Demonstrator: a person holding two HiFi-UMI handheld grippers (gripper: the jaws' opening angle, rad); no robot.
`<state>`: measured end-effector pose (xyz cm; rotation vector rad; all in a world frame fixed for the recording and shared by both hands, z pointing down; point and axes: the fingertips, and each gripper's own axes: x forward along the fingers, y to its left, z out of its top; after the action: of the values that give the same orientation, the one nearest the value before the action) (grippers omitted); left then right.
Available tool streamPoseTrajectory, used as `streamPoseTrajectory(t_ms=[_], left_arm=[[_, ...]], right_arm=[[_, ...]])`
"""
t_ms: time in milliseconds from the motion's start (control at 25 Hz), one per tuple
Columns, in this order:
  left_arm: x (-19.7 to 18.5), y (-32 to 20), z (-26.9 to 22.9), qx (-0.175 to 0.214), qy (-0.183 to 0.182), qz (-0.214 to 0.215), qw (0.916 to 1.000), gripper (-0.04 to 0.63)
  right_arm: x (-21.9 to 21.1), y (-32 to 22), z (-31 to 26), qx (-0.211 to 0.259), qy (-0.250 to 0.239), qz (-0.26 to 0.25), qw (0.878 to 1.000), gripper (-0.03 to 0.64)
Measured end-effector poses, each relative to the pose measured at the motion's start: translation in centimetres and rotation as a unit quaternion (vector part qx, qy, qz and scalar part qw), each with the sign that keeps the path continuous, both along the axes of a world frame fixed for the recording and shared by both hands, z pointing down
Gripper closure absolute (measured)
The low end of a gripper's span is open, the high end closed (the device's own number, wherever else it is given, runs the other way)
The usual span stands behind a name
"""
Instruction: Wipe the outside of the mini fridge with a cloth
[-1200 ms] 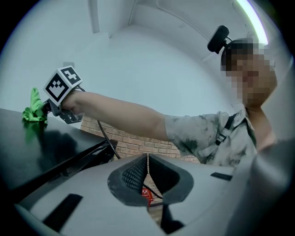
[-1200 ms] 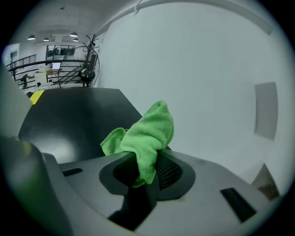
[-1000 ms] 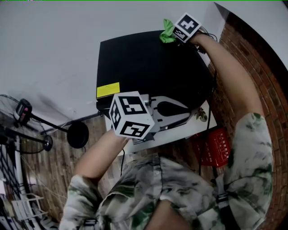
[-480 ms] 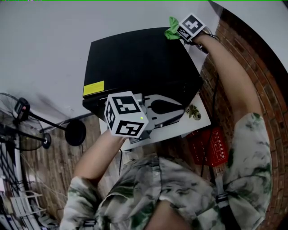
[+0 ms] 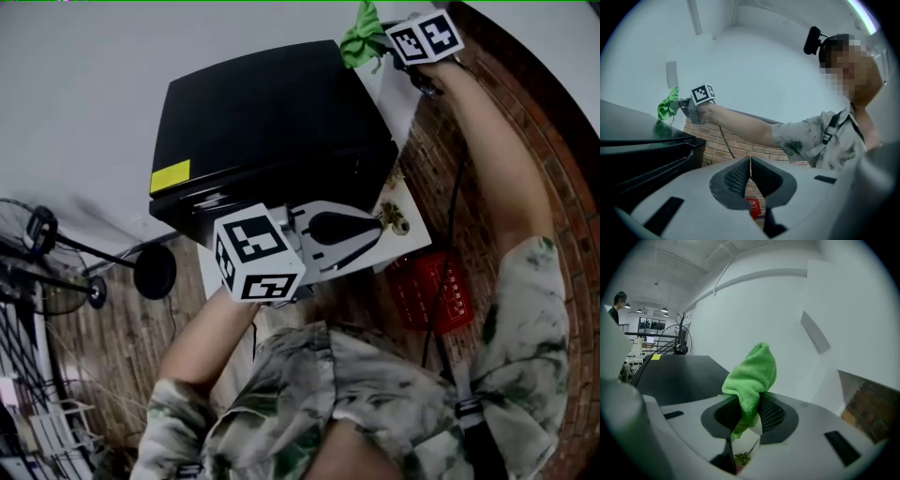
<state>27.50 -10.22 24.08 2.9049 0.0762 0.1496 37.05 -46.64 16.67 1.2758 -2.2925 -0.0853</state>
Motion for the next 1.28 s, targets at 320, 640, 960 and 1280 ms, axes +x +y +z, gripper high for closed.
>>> streamPoseTrajectory(t_ms=[320, 640, 960, 1280], left_arm=[[1.3, 2.1, 0.6, 0.003, 0.006, 0.038, 0.9992, 0.569], [6.8, 1.4, 2.4, 0.002, -0.002, 0.014, 0.9999, 0.569], [12.2, -1.0, 3.2, -0.012, 0.002, -0.046, 0.9989, 0.569], [13.6, -2.4, 4.5, -0.017, -0.008, -0.11, 0.9937, 0.569]], right_arm=[[3.7, 3.1, 1.5, 0.008, -0.004, 0.03, 1.0, 0.509], [4.5, 1.8, 5.3, 0.007, -0.019, -0.015, 1.0, 0.511], [0.7, -1.3, 8.3, 0.013, 0.003, -0.105, 0.994, 0.509], [-1.2, -2.1, 15.5, -0.015, 0.02, -0.157, 0.987, 0.511]])
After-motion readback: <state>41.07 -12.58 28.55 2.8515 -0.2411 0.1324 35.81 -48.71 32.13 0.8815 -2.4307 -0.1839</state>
